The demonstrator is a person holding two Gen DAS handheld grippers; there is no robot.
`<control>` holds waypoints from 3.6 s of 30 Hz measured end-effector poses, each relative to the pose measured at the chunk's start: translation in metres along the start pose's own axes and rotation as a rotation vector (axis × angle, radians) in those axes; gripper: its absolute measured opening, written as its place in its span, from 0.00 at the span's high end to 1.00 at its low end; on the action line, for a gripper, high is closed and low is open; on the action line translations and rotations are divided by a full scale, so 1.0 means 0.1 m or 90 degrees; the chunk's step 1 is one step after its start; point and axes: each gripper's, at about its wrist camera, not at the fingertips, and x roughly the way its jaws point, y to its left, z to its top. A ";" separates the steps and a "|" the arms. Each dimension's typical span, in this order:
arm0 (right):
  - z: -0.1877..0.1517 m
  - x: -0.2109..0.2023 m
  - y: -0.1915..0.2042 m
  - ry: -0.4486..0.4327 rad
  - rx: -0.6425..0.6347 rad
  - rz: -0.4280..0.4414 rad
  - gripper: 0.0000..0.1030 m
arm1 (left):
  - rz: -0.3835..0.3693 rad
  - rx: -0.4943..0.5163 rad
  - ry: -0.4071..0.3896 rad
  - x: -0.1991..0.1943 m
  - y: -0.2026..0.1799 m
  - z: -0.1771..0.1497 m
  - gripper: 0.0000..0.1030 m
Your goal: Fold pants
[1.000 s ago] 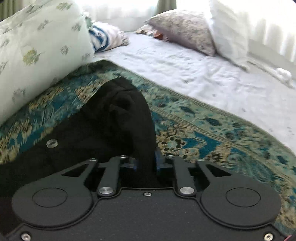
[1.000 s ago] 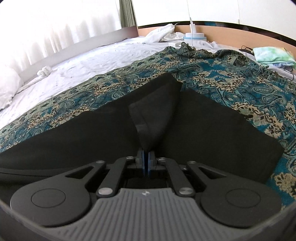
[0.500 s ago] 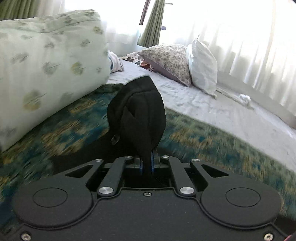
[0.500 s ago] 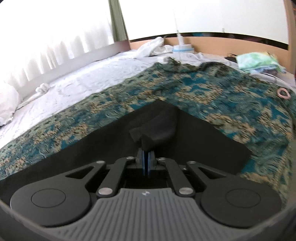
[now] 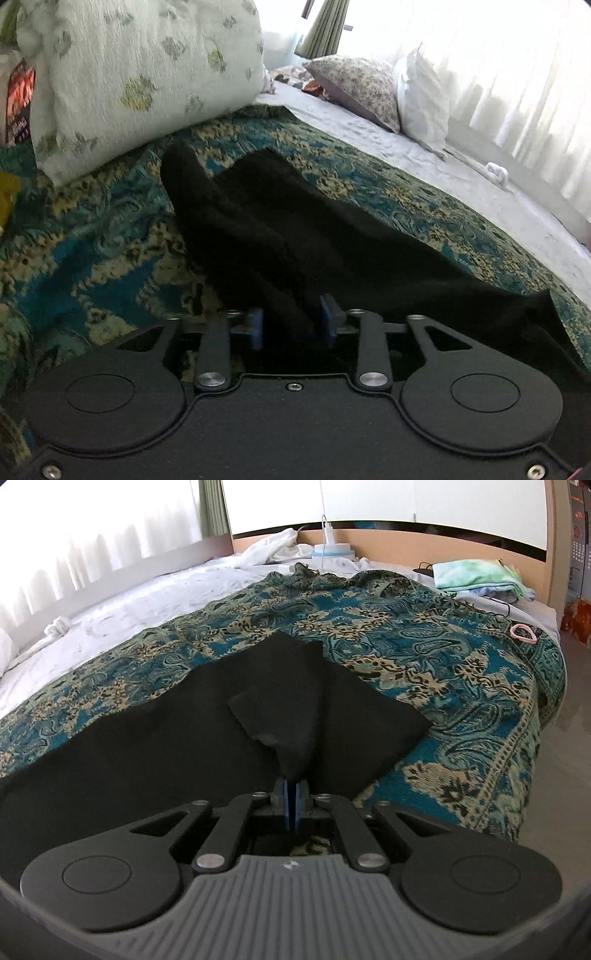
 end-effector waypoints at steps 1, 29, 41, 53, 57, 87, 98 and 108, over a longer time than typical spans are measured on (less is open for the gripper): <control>0.00 0.00 -0.02 -0.001 0.000 0.000 0.93 | 0.009 0.004 -0.006 -0.01 0.01 0.02 0.55; 0.36 -0.32 -0.70 -0.094 0.076 -0.086 0.53 | 0.025 0.115 -0.076 -0.26 -0.21 0.06 0.18; 0.23 -0.39 1.71 0.065 -0.153 0.384 0.35 | -0.249 0.364 -0.041 -0.60 -0.97 -0.59 0.33; -0.39 -0.30 4.14 0.172 -0.366 0.522 0.28 | -0.294 0.454 -0.006 -0.51 -1.09 -1.09 0.40; -0.48 -0.04 4.41 0.202 -0.361 0.503 0.30 | -0.314 0.459 -0.011 -0.54 -1.01 -1.14 0.39; -0.95 -0.57 3.72 0.144 -0.485 0.584 0.52 | -0.185 0.313 -0.102 -0.34 -0.52 -0.15 0.33; -1.44 -1.26 3.15 0.128 -0.599 0.643 0.49 | -0.171 0.263 -0.045 -0.43 -0.29 -0.17 0.27; -0.91 -1.16 3.36 0.120 -0.487 0.608 0.35 | -0.099 0.332 0.002 -0.15 -0.28 -0.40 0.26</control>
